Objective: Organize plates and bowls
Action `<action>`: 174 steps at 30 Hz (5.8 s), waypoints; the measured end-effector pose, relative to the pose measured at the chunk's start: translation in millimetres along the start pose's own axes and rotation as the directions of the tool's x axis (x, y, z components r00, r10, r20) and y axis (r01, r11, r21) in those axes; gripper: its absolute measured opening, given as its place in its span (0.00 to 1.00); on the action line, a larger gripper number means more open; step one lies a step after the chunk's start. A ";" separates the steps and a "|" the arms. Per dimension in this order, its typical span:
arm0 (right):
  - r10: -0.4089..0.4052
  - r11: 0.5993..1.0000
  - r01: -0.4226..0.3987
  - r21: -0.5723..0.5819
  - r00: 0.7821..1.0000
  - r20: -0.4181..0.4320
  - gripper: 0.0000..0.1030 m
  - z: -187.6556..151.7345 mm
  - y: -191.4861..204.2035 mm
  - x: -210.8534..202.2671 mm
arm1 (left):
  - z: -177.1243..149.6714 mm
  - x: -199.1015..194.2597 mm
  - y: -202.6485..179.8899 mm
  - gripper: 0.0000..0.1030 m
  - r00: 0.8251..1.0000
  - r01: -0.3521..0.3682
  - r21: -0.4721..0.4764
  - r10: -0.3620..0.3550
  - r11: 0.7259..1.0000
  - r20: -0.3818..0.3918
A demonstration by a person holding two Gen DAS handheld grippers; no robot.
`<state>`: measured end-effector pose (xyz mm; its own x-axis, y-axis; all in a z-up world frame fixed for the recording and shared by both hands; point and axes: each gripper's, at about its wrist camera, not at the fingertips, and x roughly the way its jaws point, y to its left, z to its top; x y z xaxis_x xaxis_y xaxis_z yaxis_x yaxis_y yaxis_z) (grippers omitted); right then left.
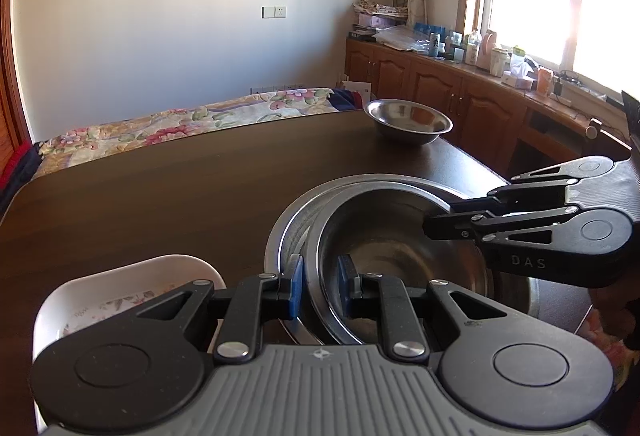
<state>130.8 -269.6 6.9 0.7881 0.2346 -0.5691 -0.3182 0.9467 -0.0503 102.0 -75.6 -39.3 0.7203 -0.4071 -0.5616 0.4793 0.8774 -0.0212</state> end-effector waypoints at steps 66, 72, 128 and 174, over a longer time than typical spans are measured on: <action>-0.138 0.987 0.115 0.112 0.967 0.217 0.53 26.0 -148.3 11.9 | 121.3 107.6 -67.5 0.49 0.999 0.034 0.140 -0.029 0.990 -0.035; -0.138 0.983 0.111 0.145 0.971 0.196 0.53 24.9 -166.1 26.2 | 136.3 133.3 -70.0 0.50 0.997 0.048 0.126 -0.041 0.991 -0.059; -0.037 0.943 0.002 0.333 0.994 0.098 0.16 23.7 -208.0 66.7 | 175.3 206.3 -67.0 0.17 0.982 0.079 0.075 -0.064 0.994 -0.179; -0.005 0.980 -0.031 0.196 0.984 0.178 0.15 35.7 -87.5 -8.7 | 88.7 11.8 -7.7 0.17 0.999 0.054 0.029 -0.054 0.998 -0.005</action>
<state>170.6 -346.7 45.6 0.8707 0.2656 -0.4139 -0.2326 0.9640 0.1291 151.3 -109.7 27.6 0.6912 -0.4525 -0.5634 0.5318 0.8464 -0.0274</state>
